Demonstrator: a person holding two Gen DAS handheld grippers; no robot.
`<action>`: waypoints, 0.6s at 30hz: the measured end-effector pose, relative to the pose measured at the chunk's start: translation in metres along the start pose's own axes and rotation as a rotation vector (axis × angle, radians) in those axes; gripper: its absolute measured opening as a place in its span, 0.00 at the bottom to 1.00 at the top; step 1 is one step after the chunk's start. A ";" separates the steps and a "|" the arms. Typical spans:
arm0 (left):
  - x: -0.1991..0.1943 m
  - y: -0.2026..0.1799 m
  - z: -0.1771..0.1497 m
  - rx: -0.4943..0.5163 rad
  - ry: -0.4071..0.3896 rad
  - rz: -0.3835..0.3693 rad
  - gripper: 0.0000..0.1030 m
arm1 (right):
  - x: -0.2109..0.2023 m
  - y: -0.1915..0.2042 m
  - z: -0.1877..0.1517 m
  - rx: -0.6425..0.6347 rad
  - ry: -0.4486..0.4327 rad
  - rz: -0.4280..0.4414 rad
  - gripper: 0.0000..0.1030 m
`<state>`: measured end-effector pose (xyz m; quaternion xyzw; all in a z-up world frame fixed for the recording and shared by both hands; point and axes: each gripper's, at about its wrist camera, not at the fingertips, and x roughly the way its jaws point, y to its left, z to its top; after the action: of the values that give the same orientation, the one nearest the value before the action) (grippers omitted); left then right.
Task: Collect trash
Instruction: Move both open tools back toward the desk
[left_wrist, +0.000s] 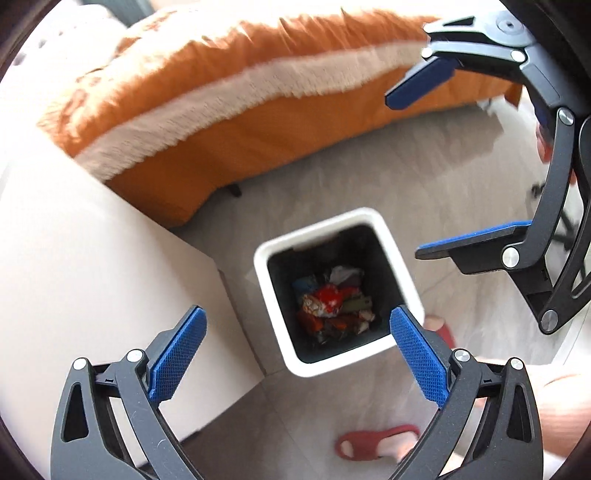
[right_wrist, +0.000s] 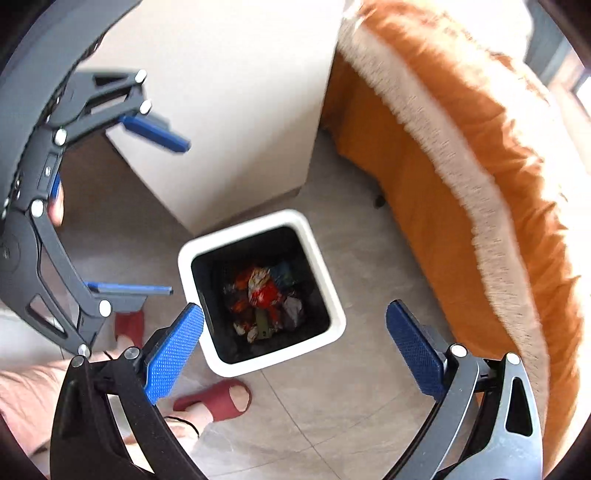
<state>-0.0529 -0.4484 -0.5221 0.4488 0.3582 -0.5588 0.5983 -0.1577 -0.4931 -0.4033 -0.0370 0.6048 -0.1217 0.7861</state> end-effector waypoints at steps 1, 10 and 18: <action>-0.022 0.000 0.003 -0.014 -0.029 0.014 0.95 | -0.014 0.001 0.003 0.012 -0.017 -0.009 0.96; -0.156 0.023 0.020 -0.201 -0.155 0.103 0.95 | -0.149 0.002 0.041 0.125 -0.190 -0.090 0.96; -0.280 0.056 0.018 -0.314 -0.293 0.271 0.95 | -0.254 0.020 0.092 0.196 -0.380 -0.100 0.96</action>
<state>-0.0319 -0.3695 -0.2478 0.3084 0.2867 -0.4702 0.7756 -0.1270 -0.4216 -0.1442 -0.0128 0.4283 -0.2098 0.8789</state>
